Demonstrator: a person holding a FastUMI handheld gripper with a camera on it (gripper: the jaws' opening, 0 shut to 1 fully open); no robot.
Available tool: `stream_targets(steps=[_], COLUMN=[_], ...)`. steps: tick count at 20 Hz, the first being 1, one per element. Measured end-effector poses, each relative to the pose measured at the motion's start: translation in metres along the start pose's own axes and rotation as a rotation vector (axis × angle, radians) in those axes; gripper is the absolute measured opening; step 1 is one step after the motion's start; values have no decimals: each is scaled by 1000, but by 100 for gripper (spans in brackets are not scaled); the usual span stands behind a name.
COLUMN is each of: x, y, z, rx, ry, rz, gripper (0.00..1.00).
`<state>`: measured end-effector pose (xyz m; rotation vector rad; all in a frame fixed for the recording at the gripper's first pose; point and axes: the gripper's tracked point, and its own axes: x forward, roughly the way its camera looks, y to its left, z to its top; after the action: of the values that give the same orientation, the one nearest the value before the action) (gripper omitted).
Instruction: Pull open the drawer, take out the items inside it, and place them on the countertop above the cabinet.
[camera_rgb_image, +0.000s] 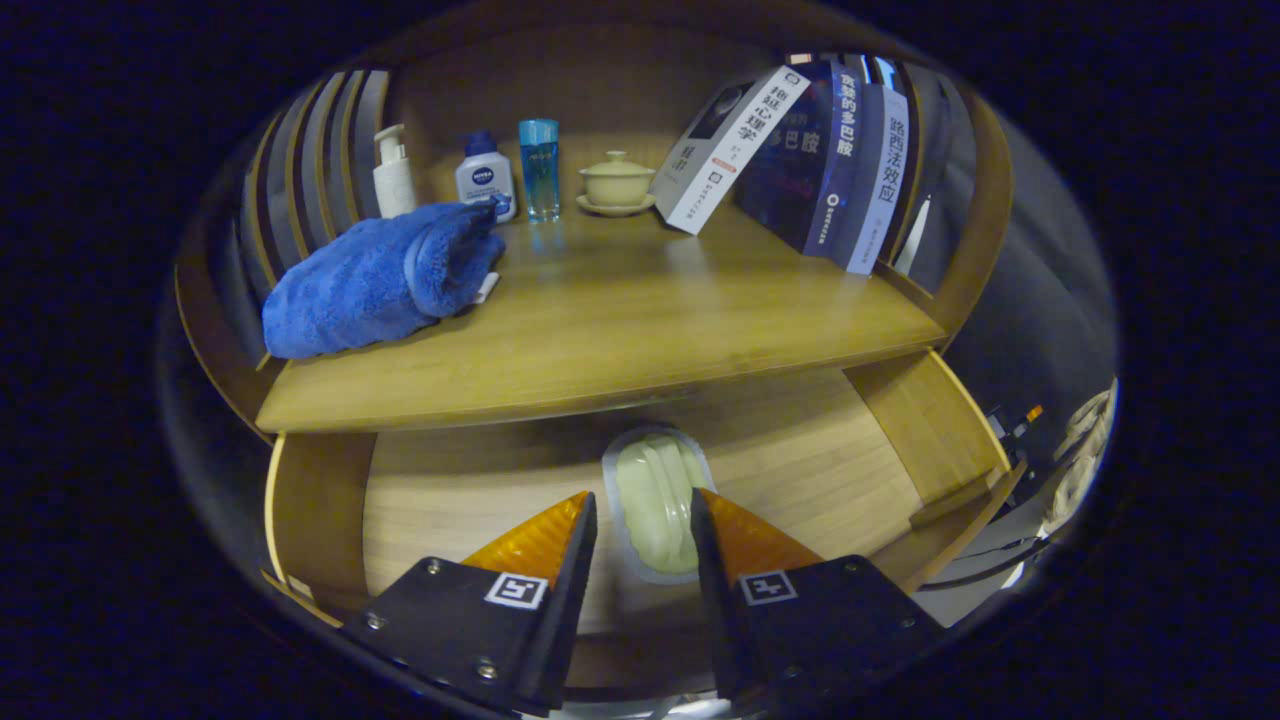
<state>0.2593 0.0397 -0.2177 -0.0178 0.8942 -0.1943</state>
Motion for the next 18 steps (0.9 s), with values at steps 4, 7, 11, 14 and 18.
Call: stream_targets(steps=[4, 7, 11, 14, 18], x=[10, 15, 12, 6, -18], y=[-4, -15, -22, -29, -24], z=[0, -2, -4, -2, 24], rx=[16, 37, -3, -45, -28], ry=[-13, -18, -16, -16, -88], rz=[32, 23, 22, -20, -26], gripper=[55, 42, 2, 1, 1])
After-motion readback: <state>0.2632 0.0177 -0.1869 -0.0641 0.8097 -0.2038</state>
